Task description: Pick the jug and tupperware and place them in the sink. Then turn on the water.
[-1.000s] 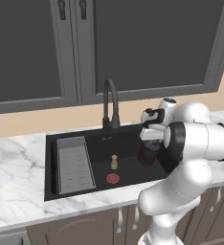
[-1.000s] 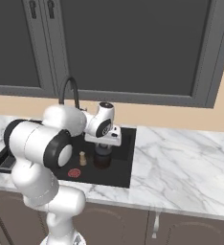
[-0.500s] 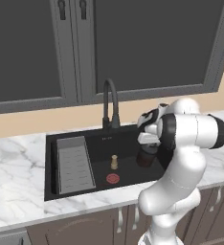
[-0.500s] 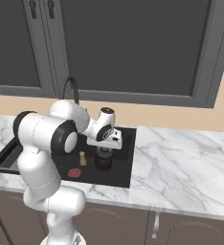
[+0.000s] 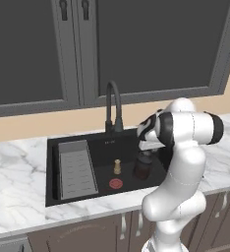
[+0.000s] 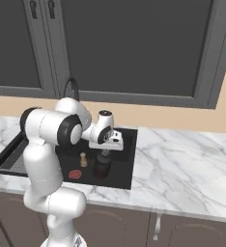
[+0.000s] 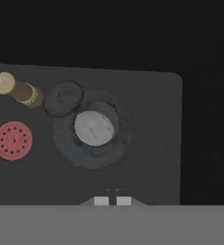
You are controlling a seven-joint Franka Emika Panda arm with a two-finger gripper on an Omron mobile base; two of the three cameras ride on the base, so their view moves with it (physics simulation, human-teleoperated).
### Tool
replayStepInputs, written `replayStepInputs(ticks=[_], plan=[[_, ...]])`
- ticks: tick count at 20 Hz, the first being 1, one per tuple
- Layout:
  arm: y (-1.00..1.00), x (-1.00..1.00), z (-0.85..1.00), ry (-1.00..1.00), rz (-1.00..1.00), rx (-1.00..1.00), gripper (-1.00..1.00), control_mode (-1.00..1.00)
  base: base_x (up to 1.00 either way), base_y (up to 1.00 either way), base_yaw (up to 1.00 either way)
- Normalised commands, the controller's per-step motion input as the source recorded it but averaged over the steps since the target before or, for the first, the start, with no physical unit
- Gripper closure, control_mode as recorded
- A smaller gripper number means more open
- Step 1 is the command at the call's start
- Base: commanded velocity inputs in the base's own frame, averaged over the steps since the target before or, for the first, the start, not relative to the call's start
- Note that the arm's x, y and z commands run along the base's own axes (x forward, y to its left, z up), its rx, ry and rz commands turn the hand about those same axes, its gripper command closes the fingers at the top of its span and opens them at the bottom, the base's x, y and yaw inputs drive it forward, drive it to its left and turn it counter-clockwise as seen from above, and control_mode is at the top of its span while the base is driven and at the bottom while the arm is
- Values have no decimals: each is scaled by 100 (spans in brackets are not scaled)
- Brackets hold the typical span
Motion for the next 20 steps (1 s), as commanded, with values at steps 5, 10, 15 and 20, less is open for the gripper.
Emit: replayStepInputs(ticks=[5, 10, 15, 20], plan=[[0, 19, -22, 0, 0, -4, 100, -100, 0, 0, 0], [0, 3, 0, 0, 0, 0, 100, -100, 0, 0, 0], [-7, 2, 0, 0, 0, 0, 100, -100, 0, 0, 0], [-7, 5, 22, 0, 0, 0, 100, -100, 0, 0, 0]])
